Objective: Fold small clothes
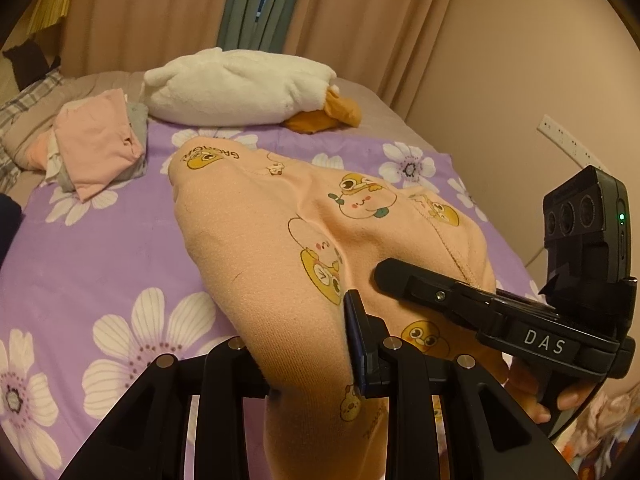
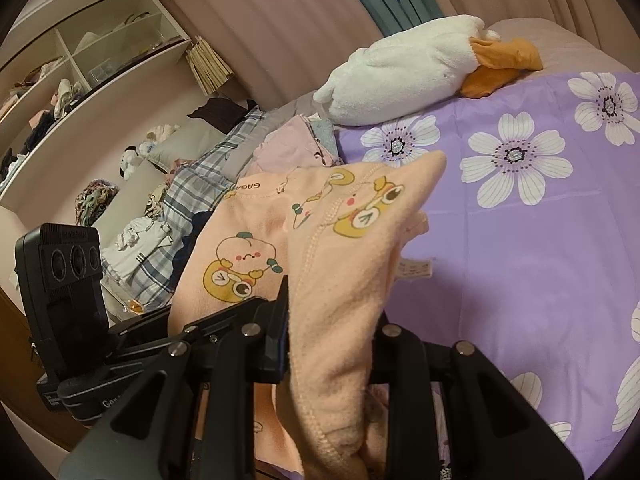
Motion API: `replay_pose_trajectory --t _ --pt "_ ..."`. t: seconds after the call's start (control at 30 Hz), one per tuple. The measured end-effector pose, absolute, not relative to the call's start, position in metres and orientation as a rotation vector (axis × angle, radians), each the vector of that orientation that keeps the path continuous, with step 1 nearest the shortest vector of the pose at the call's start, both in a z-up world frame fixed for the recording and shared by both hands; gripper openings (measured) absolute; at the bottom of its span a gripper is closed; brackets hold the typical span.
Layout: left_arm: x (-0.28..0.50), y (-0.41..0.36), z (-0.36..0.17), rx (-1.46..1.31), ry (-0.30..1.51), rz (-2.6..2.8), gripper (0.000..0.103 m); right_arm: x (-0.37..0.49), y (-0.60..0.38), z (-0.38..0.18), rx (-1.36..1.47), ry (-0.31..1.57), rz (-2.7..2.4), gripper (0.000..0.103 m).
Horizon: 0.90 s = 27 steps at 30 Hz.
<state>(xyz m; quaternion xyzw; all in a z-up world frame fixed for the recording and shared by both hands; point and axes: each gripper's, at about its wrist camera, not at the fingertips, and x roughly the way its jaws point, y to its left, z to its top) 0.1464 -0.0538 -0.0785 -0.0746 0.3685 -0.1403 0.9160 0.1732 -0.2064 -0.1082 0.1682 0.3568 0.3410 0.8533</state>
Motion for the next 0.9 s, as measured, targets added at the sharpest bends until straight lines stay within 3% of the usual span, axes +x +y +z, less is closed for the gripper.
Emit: replay_pose_trajectory --t 0.9 --pt "0.163 -0.047 -0.086 -0.140 0.769 -0.295 0.027 0.183 -0.200 -0.116 0.358 0.749 0.704 0.027"
